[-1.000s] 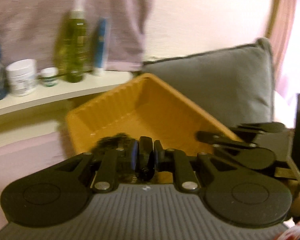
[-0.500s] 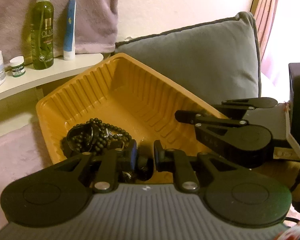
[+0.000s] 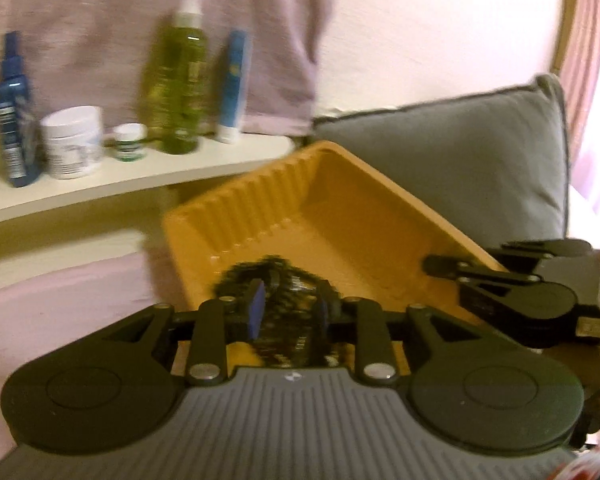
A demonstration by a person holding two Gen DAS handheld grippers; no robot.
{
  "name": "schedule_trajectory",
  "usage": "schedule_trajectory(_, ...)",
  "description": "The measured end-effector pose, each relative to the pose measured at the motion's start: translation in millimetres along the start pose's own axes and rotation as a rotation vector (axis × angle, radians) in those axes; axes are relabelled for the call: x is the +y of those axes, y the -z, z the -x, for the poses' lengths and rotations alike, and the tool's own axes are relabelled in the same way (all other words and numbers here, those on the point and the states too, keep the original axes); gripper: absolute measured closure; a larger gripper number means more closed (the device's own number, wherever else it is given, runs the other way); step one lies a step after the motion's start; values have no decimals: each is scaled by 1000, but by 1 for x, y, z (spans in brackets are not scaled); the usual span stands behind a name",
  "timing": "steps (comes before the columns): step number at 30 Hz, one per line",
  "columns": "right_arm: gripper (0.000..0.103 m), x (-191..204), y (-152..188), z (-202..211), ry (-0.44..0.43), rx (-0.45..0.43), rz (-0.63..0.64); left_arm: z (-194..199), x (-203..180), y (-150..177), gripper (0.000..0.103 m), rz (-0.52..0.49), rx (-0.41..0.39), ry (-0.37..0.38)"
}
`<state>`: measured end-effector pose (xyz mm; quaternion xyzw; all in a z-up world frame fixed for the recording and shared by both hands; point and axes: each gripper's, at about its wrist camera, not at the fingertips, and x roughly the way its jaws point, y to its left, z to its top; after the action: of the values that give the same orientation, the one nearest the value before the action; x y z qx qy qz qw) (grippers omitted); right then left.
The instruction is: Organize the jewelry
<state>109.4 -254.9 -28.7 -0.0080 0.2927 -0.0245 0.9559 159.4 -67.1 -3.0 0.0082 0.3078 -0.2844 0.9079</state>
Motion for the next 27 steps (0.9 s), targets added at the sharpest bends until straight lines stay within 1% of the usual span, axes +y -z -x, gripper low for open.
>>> schedule_trajectory(7,100,-5,2,-4,-13,6,-23,15,33,7,78,73,4,-152)
schedule_trajectory(11,100,-12,8,-8,-25,13,-43,20,50,15,77,101,27,-240)
schedule_trajectory(13,100,-15,11,-11,-31,16,-50,22,55,18,76,107,35,-277)
schedule_trajectory(15,99,-20,14,-14,-42,22,-69,24,60,22,72,119,40,-291)
schedule_trajectory(21,99,-38,23,-29,-110,37,-148,27,63,27,72,134,51,-321)
schedule_trajectory(24,99,-49,26,-37,-146,57,-190,25,61,28,67,123,63,-340)
schedule_trajectory(26,98,-52,29,-39,-158,53,-186,24,60,29,66,120,74,-351)
schedule_trajectory(27,98,-52,30,-40,-158,52,-180,24,59,29,63,122,79,-355)
